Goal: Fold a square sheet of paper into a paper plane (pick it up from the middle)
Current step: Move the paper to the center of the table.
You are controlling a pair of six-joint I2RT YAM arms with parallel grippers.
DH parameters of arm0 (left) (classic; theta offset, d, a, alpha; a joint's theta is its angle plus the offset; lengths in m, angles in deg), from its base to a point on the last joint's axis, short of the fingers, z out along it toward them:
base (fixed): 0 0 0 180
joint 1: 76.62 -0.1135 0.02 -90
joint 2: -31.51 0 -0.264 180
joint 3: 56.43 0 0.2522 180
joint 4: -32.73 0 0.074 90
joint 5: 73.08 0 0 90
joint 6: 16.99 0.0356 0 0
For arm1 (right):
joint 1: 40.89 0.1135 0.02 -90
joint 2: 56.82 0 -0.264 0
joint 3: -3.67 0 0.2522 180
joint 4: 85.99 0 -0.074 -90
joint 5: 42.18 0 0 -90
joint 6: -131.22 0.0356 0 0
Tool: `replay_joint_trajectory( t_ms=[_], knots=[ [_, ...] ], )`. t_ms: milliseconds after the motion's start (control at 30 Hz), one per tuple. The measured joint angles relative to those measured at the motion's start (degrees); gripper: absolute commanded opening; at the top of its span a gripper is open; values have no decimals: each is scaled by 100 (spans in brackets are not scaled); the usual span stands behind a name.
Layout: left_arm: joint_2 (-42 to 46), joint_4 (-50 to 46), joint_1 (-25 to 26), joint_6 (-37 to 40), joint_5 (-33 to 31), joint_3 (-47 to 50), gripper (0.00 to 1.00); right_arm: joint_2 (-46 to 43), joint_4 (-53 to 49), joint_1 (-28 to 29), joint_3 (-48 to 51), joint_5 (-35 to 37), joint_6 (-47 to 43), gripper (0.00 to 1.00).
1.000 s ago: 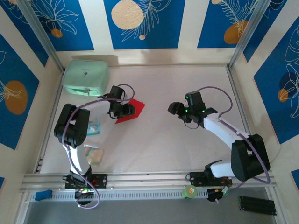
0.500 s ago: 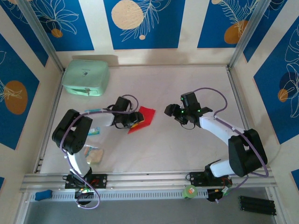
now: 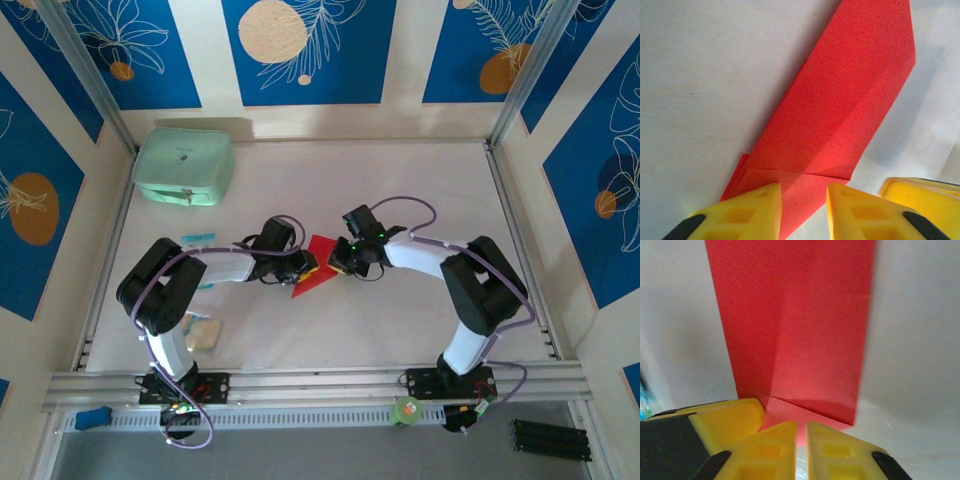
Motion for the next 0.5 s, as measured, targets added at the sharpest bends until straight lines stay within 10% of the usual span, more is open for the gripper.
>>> replay_joint_trajectory(
  t_ms=[500],
  knots=[
    [590, -249, 0, 251, -35, 48, 25, 723, -184, 122, -442, -214, 63, 4]
  ],
)
